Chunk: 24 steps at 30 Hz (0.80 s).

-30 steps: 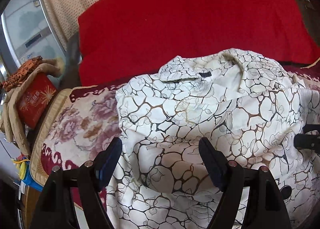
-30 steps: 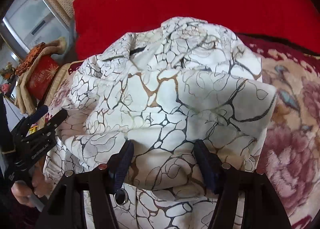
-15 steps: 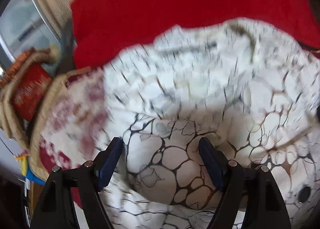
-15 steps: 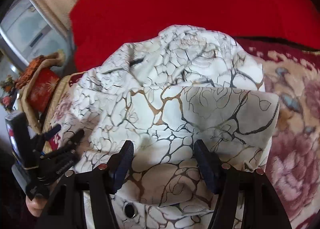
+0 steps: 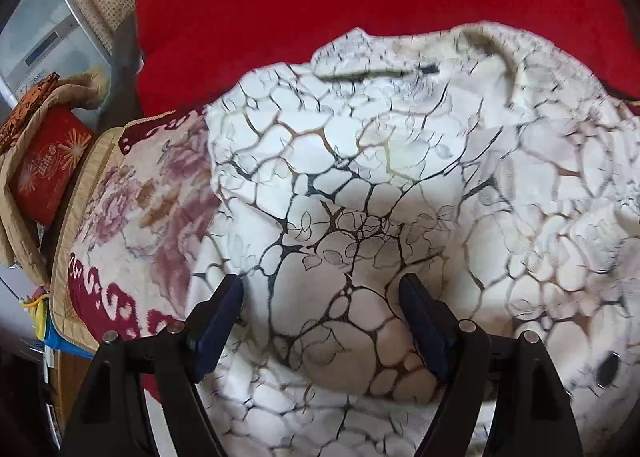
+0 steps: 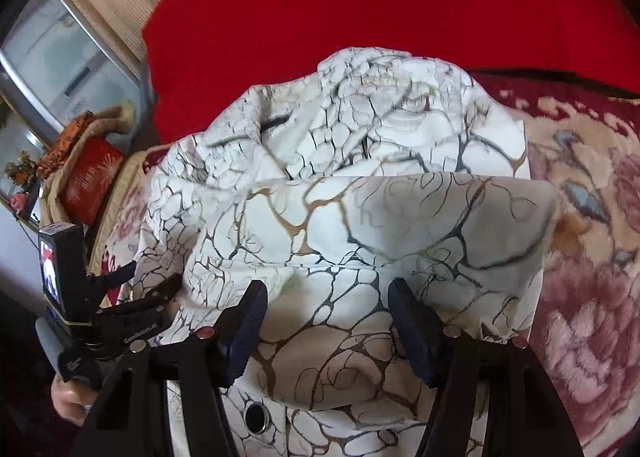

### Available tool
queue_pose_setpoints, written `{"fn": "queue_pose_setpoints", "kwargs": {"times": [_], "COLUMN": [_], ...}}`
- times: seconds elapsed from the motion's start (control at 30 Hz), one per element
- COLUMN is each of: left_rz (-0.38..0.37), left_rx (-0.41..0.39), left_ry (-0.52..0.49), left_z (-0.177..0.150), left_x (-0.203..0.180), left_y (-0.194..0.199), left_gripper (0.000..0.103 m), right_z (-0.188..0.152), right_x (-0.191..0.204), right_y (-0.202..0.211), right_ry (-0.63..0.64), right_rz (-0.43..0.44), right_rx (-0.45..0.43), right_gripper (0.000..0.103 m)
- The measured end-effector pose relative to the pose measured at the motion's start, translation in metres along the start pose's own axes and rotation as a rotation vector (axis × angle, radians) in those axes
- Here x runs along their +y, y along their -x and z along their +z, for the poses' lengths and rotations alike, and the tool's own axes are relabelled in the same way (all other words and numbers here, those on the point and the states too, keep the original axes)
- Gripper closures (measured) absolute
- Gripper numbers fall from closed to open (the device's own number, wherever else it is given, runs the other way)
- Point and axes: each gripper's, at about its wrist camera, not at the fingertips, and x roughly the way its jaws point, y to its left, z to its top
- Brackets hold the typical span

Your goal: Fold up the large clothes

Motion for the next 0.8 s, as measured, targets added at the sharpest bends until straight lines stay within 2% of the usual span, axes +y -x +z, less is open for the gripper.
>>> {"fn": "queue_pose_setpoints", "kwargs": {"times": [0.07, 0.1, 0.27, 0.4, 0.5, 0.57, 0.67, 0.8], "left_rz": [-0.040, -0.046, -0.051, -0.120, -0.130, -0.122, -0.153, -0.204], "left_rx": [-0.026, -0.047, -0.128, -0.111, -0.078, -0.054, -0.027, -0.009], "left_ry": [0.024, 0.032, 0.057, 0.099, 0.111, 0.129, 0.169, 0.210], "left_z": [-0.002, -0.004, -0.025, -0.059, -0.093, -0.115, -0.139, -0.164], "left_x": [0.012, 0.022, 0.068, 0.111, 0.128, 0.137, 0.147, 0.152], "left_y": [0.017, 0.029, 0.078, 0.099, 0.105, 0.105, 0.104, 0.107], "left_gripper": [0.022, 0.022, 0.022, 0.017, 0.017, 0.017, 0.017, 0.017], "right_z": [0.000, 0.000, -0.020, -0.059, -0.088, -0.095, -0.103, -0.103], "right_x": [0.000, -0.002, -0.021, -0.042, -0.053, -0.048, -0.022, 0.036], "right_y": [0.013, 0.022, 0.068, 0.111, 0.136, 0.138, 0.122, 0.070], "right_ry": [0.000, -0.006, -0.059, -0.118, -0.135, -0.115, -0.085, 0.008], "right_rz": [0.037, 0.070, 0.127, 0.133, 0.130, 0.164, 0.270, 0.361], "right_rx": [-0.020, -0.043, -0.142, -0.191, -0.205, -0.170, -0.057, 0.077], "right_gripper": [0.035, 0.035, 0.033, 0.028, 0.026, 0.026, 0.026, 0.026]}}
